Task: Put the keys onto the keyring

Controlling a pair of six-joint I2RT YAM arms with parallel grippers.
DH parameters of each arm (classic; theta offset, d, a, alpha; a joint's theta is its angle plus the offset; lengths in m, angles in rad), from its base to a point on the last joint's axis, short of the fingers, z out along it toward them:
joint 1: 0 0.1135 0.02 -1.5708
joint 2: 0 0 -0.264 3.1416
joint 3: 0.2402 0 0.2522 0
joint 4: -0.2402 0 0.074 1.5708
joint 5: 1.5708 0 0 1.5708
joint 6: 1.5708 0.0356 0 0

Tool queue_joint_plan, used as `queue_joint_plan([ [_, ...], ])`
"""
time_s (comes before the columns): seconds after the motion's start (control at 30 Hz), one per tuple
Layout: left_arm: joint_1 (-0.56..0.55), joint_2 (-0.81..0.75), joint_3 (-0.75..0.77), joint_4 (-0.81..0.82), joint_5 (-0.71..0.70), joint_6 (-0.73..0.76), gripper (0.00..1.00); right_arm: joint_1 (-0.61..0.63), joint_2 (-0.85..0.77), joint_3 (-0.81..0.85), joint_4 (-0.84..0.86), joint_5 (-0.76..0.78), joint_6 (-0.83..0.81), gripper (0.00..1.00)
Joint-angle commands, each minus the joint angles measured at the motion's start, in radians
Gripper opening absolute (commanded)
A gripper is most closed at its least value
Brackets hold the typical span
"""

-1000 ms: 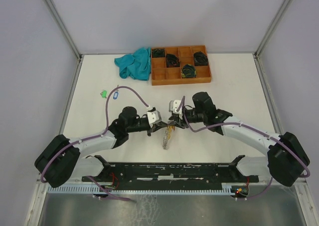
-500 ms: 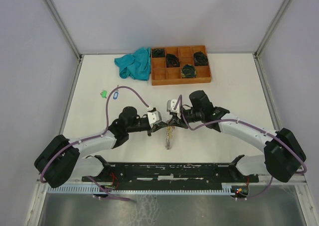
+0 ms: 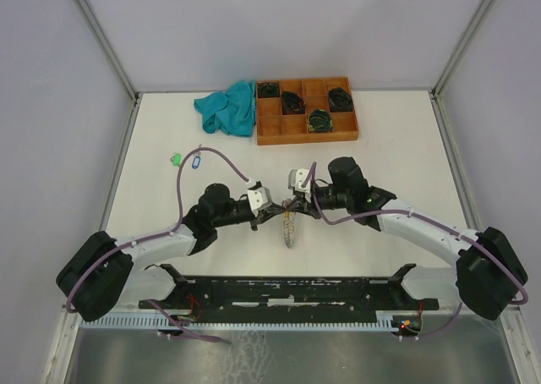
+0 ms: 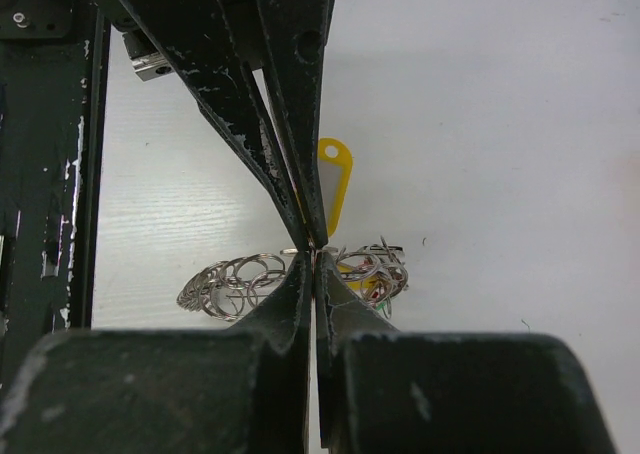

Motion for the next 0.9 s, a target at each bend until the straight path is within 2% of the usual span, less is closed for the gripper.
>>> queue_joint_plan([
  [0.0,-0.002,-0.016,-0.032,0.108,-0.062,-0.091,0.08,0.000,-0.069,-0.043,0.199,0.002,0.070,0.01],
  [0.33,0.009,-0.006,-0.096,0.220,-0.100,-0.201,0.12,0.000,-0.105,-0.131,0.389,0.024,0.144,0.01],
  [0.87,0.014,0.087,-0.125,0.396,-0.036,-0.299,0.18,-0.001,-0.099,-0.159,0.477,0.008,0.183,0.01],
])
